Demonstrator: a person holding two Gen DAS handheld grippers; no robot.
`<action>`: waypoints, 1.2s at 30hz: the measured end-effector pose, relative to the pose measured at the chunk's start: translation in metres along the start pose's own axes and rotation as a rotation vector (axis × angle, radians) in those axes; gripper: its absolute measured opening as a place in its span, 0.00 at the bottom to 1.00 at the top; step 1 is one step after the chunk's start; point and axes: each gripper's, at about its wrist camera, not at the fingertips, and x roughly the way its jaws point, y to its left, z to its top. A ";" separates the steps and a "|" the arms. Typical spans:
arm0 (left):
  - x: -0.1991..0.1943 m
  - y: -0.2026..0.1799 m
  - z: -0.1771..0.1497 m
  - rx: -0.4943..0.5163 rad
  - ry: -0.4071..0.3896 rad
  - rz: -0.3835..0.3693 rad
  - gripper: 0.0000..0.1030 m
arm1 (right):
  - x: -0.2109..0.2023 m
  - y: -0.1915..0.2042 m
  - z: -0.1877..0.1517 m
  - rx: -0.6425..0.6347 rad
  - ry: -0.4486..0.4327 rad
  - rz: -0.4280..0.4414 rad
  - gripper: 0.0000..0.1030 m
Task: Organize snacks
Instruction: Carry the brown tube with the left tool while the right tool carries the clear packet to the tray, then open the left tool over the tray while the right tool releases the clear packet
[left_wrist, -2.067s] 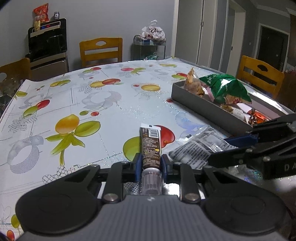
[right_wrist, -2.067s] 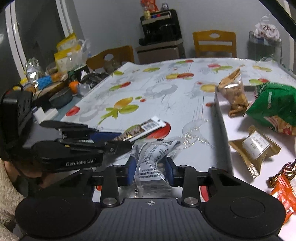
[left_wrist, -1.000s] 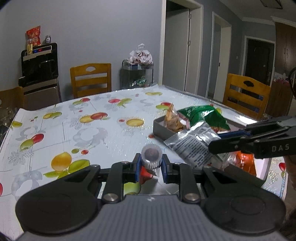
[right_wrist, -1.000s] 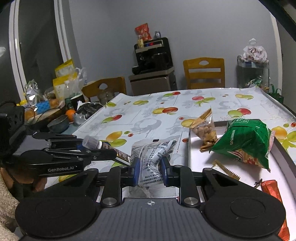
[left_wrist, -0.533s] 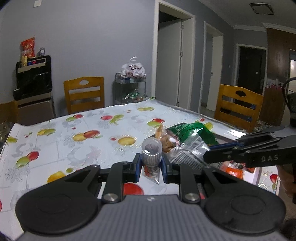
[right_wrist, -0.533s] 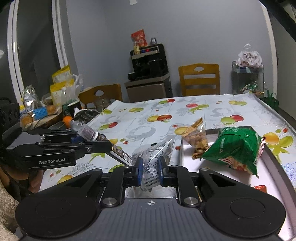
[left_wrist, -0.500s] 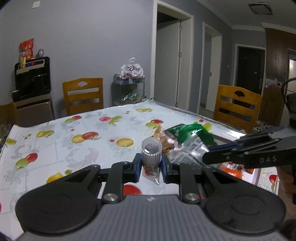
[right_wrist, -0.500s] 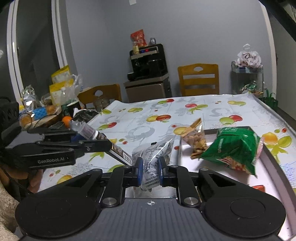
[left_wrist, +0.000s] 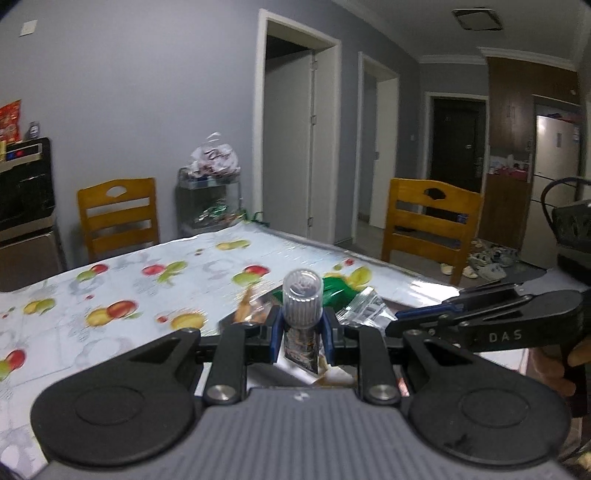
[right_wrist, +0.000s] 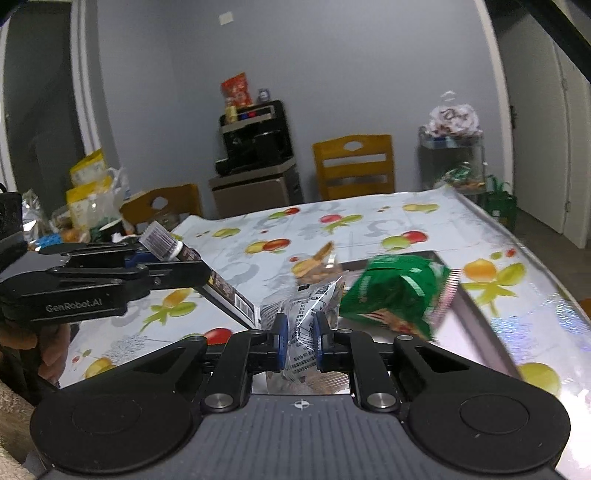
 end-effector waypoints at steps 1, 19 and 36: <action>0.003 -0.004 0.002 0.001 0.000 -0.017 0.18 | -0.002 -0.005 -0.001 0.007 -0.001 -0.012 0.16; 0.092 -0.050 0.004 -0.013 0.080 -0.193 0.18 | 0.002 -0.070 -0.017 0.163 0.024 -0.136 0.16; 0.094 -0.028 -0.015 -0.099 0.148 -0.142 0.80 | 0.001 -0.074 -0.022 0.230 0.045 -0.139 0.55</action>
